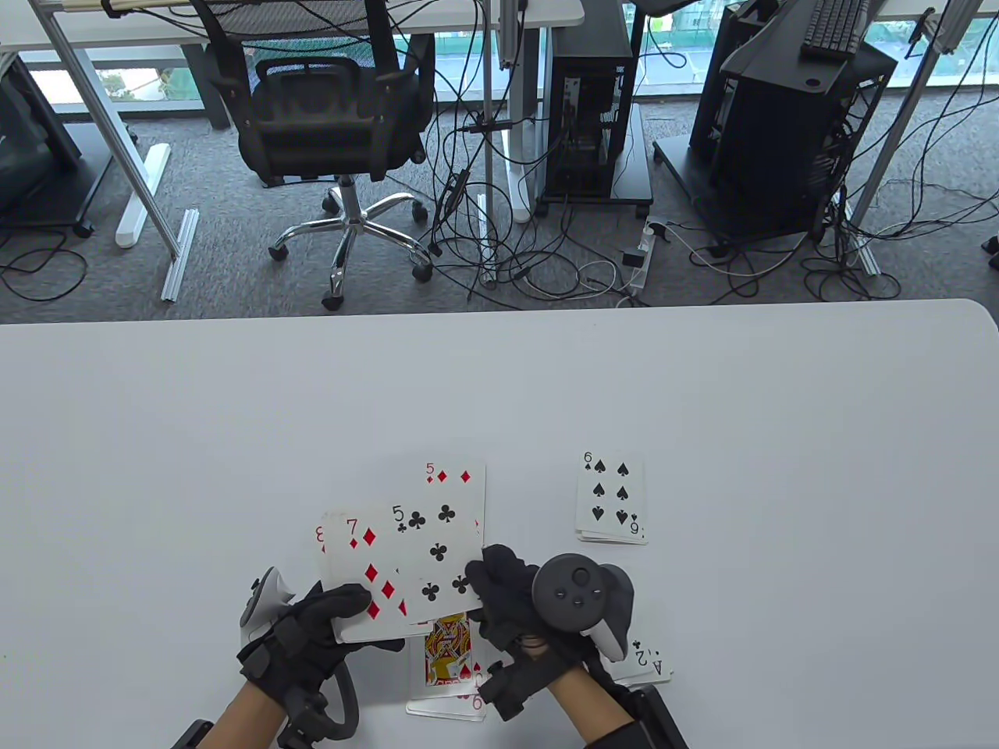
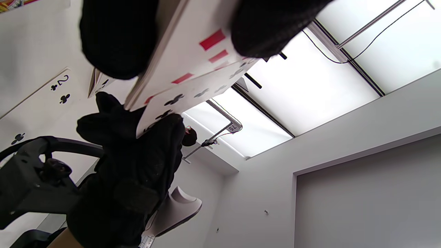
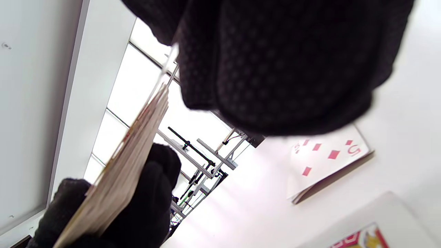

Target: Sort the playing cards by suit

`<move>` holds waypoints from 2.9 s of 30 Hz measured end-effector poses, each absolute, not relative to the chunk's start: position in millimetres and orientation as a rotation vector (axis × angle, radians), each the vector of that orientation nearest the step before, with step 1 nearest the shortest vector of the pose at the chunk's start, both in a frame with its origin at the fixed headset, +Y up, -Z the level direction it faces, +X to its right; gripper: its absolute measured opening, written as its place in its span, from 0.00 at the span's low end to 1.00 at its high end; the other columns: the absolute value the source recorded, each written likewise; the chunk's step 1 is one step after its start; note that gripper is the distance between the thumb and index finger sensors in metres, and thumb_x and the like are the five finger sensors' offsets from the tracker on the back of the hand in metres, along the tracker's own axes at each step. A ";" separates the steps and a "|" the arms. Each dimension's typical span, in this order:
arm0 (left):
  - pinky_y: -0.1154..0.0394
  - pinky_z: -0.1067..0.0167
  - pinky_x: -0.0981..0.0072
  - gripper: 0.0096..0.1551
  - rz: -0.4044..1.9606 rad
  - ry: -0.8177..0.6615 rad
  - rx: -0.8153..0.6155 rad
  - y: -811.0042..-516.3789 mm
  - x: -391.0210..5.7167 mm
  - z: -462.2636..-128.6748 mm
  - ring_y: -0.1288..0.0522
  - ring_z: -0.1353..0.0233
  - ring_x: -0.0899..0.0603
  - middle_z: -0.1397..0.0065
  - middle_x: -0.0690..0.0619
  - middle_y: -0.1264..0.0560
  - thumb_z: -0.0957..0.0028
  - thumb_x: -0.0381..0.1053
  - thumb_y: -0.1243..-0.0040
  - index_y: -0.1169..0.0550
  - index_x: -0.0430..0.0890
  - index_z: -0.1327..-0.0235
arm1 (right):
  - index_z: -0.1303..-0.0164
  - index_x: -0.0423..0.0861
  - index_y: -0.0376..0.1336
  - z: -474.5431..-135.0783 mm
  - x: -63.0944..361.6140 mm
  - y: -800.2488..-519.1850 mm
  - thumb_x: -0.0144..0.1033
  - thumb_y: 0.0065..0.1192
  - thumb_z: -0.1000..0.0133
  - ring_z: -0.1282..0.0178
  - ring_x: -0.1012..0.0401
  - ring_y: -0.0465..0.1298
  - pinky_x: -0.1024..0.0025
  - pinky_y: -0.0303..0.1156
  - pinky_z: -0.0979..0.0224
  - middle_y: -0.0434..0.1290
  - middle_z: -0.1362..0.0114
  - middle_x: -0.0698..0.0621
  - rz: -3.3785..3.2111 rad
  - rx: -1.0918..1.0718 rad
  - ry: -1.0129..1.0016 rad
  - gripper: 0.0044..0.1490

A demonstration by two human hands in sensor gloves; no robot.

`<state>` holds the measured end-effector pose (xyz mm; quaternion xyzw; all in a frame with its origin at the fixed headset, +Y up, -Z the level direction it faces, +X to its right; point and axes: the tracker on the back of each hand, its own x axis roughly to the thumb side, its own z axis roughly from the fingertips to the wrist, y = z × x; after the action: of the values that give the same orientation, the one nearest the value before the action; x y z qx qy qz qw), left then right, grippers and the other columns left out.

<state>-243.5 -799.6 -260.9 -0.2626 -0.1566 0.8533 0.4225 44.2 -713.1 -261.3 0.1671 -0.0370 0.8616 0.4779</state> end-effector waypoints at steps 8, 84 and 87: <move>0.19 0.44 0.52 0.35 2.135 -0.373 -0.658 -801.0 -243.5 -260.7 0.27 0.27 0.36 0.20 0.46 0.36 0.37 0.50 0.41 0.43 0.50 0.21 | 0.52 0.21 0.65 -250.9 122.9 -723.1 0.27 0.53 0.42 0.80 0.55 0.81 0.49 0.78 0.55 0.80 0.67 0.43 2.349 0.184 0.084 0.24; 0.20 0.44 0.52 0.35 2.140 -0.381 -0.632 -797.6 -245.5 -261.8 0.28 0.27 0.35 0.20 0.46 0.36 0.36 0.51 0.42 0.44 0.49 0.21 | 0.50 0.22 0.63 -283.9 15.7 -714.3 0.29 0.51 0.42 0.78 0.56 0.82 0.51 0.78 0.53 0.80 0.65 0.45 2.073 0.350 -0.030 0.25; 0.20 0.44 0.52 0.35 2.153 -0.380 -0.616 -796.1 -247.2 -262.4 0.28 0.27 0.35 0.20 0.46 0.36 0.36 0.51 0.42 0.44 0.49 0.21 | 0.50 0.22 0.63 -297.4 32.9 -704.3 0.29 0.51 0.41 0.78 0.57 0.81 0.52 0.78 0.53 0.79 0.65 0.46 2.021 0.276 -0.051 0.25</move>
<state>-247.2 -796.1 -262.4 -0.2461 -0.1518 0.8595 0.4214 32.9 -704.3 -297.4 0.1152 -0.0213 0.8441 0.5233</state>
